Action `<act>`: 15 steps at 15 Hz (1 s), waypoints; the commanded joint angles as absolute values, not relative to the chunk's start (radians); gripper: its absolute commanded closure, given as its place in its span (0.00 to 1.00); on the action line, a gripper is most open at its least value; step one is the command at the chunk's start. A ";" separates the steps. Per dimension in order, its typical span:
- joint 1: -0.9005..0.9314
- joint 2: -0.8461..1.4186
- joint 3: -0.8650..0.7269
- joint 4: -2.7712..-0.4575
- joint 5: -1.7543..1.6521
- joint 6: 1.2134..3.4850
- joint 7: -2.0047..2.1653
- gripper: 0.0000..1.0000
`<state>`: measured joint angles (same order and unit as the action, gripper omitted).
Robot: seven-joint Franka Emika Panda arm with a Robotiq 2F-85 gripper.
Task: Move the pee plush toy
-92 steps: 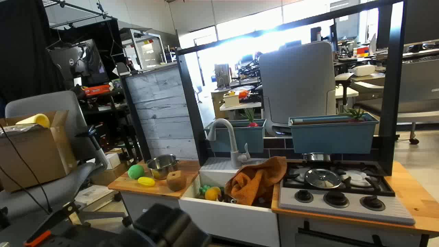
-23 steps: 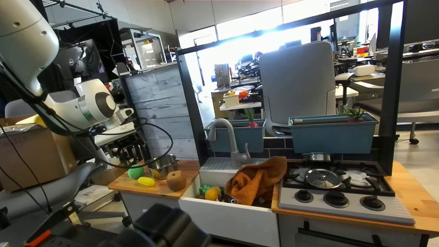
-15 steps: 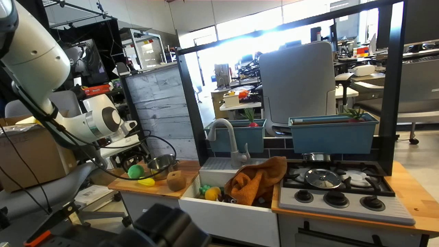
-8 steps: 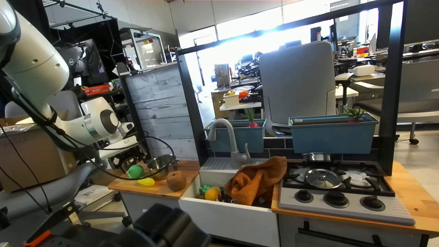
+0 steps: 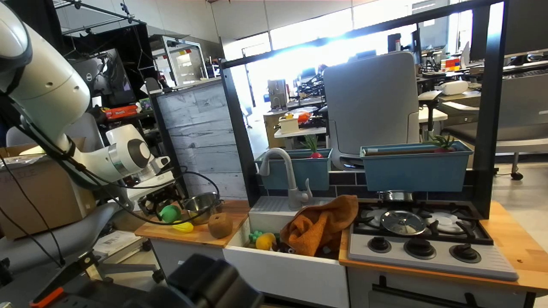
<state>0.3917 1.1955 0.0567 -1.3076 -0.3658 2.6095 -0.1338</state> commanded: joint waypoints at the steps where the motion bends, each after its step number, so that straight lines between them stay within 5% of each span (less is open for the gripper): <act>1: 0.394 1.241 0.058 -1.224 -0.351 2.564 -0.164 0.47; 8: 0.397 1.266 0.052 -1.186 -0.356 2.559 -0.166 0.99; 15: 0.407 1.263 0.035 -1.190 -0.363 2.569 -0.148 1.00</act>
<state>0.3920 1.2434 0.0502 -1.2246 -0.3667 2.5792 -0.1444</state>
